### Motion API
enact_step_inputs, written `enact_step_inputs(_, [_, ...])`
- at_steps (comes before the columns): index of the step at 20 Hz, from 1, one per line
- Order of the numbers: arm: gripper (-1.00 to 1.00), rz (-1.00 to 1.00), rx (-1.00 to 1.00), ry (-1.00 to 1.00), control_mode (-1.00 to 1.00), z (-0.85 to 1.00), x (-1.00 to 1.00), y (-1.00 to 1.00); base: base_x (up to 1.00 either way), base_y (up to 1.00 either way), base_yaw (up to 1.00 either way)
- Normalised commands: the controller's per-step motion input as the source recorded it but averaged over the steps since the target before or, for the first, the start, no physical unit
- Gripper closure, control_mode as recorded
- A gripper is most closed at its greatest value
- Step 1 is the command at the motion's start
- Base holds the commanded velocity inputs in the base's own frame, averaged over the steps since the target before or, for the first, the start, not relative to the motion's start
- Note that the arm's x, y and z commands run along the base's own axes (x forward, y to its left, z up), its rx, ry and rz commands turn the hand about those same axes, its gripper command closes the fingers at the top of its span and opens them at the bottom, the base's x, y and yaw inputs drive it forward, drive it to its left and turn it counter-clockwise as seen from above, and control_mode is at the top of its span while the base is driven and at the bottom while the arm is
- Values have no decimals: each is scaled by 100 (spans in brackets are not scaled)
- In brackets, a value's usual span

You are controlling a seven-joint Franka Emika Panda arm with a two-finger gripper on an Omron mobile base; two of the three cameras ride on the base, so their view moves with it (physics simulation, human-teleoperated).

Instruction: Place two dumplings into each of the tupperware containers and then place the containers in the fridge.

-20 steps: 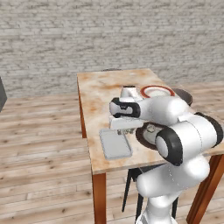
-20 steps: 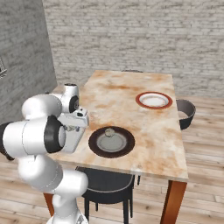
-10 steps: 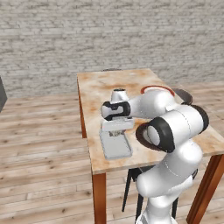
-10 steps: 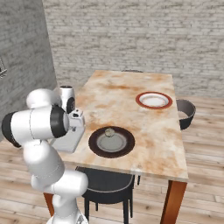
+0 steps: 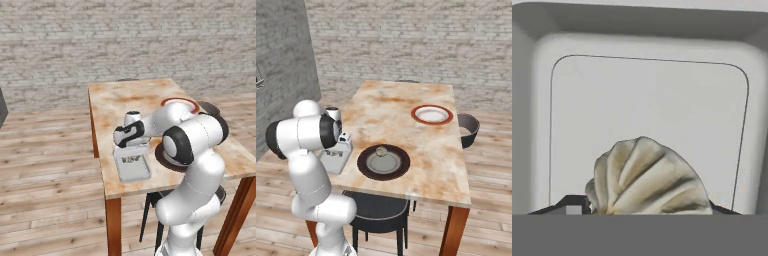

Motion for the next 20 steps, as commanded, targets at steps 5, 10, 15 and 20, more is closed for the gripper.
enact_step_inputs(5, [-100, 0, 0, -1, -100, 0, 23, 0, 0, 0, 0])
enact_step_inputs(10, [-100, 0, 0, -2, -100, 25, 2, -10, 0, 0, 0])
enact_step_inputs(15, [-100, -1, 0, 0, -100, 61, 0, -44, 0, 0, 0])
enact_step_inputs(20, [-100, -1, 0, 0, -100, 22, -2, -99, 0, 0, 0])
